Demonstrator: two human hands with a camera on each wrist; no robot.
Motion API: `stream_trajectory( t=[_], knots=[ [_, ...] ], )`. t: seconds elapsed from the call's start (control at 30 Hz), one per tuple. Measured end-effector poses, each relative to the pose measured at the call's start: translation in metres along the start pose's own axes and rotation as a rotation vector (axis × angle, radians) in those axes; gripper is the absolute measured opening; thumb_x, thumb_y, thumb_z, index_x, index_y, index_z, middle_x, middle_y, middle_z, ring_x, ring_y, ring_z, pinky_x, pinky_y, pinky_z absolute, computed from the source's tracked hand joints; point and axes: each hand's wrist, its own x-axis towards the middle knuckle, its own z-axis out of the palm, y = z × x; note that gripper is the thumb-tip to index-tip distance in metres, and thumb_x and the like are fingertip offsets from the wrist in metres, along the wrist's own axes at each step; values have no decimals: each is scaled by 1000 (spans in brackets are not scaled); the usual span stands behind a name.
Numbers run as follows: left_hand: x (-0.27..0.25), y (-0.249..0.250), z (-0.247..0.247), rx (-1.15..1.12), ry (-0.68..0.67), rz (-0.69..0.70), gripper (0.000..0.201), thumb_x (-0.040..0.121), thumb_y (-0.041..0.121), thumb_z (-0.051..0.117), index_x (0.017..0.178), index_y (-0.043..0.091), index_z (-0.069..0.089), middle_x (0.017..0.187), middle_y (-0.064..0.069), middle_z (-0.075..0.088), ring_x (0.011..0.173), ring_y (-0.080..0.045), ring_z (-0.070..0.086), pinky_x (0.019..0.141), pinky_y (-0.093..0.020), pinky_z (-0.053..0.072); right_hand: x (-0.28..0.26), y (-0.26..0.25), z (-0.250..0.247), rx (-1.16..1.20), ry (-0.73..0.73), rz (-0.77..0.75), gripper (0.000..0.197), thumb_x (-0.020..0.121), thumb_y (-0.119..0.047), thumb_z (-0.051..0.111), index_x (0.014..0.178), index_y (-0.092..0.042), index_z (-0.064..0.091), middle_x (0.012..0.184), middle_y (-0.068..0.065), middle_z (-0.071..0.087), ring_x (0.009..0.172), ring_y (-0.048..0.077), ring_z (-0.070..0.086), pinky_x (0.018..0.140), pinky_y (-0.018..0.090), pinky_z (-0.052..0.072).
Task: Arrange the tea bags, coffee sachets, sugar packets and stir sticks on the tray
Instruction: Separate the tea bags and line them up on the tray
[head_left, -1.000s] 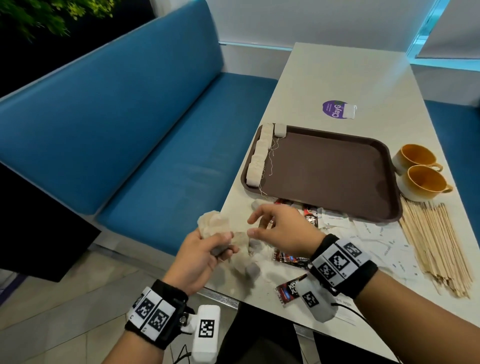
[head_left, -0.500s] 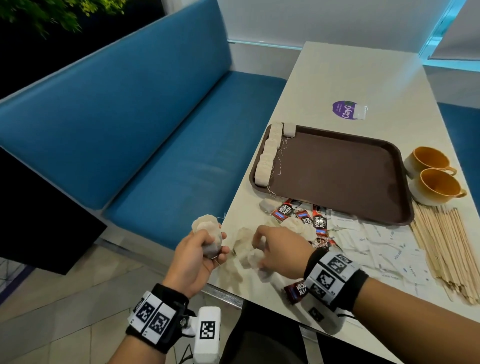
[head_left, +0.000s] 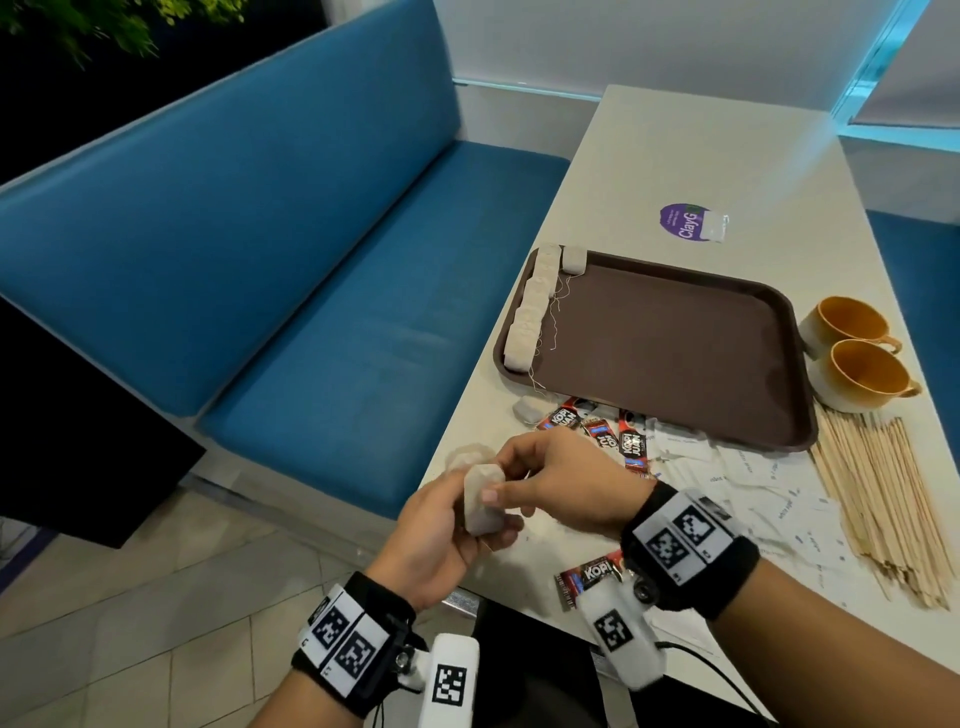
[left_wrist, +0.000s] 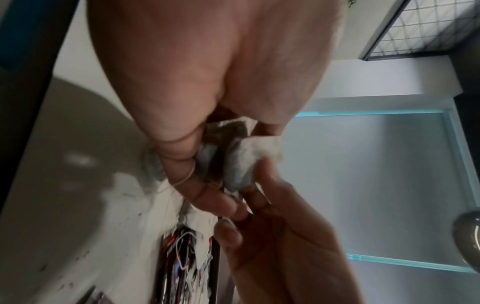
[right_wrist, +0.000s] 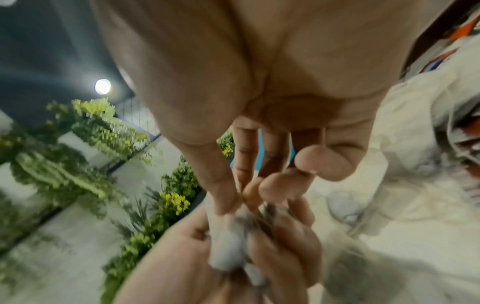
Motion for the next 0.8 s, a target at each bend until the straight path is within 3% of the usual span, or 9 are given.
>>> stream_trajectory(
  t=[0.07,0.13,0.2,0.27,0.37,0.43,0.53,0.7,0.8],
  knots=[
    [2,-3,-3,-89,-16,-28,51,106,44,42,119,0,65,99,-24,67,72,-34,60,54,-34,55,6,7,6,-97,69,8,19,83,-19,84,91,-6,72,75,6,68,58,10,52,61,26,45],
    [6,-6,-10,-119,-33,-33,65,100,58,46,126,1,65,107,-23,67,74,-32,60,57,-35,57,10,11,10,-169,129,33,24,80,-29,87,91,-14,72,74,0,67,58,8,52,61,26,43],
    [6,-8,-15,-83,-40,-11,61,95,49,58,128,-1,64,106,-22,66,75,-30,60,56,-32,56,11,12,13,-178,169,35,28,77,-35,88,91,-18,71,71,-5,64,54,3,50,54,17,40],
    [7,-9,-20,-17,-13,44,49,89,29,68,123,-6,64,101,-23,63,75,-30,61,54,-27,53,13,12,16,-174,177,24,26,78,-33,87,91,-20,69,72,-4,62,53,2,49,51,13,38],
    [4,-5,-27,5,-28,129,22,86,9,74,106,2,69,90,-17,64,67,-23,60,50,-23,48,18,14,18,-143,167,17,16,84,-30,80,89,-21,67,73,-1,63,59,8,52,61,24,46],
    [5,-2,-34,-29,7,157,17,85,1,73,101,5,68,85,-15,65,65,-22,57,49,-22,48,23,17,16,-124,199,0,14,91,-30,74,89,-17,68,73,-1,65,59,10,56,65,29,51],
    [7,3,-46,-25,110,178,19,87,0,68,105,4,65,83,-12,64,66,-22,59,49,-23,50,27,18,12,-251,235,18,8,95,-23,69,100,-17,68,83,-1,69,63,6,58,58,15,44],
    [11,5,-56,19,171,161,21,92,2,66,113,4,64,87,-12,62,65,-21,62,51,-25,53,39,26,17,-499,128,36,33,83,-34,81,112,-29,64,88,-4,63,82,15,63,81,36,54],
    [13,5,-57,19,160,158,20,93,2,66,113,3,64,88,-12,61,65,-20,62,51,-24,52,42,27,20,-669,118,17,26,85,-41,78,106,-32,65,100,-6,54,93,17,60,83,39,53]
  ],
)
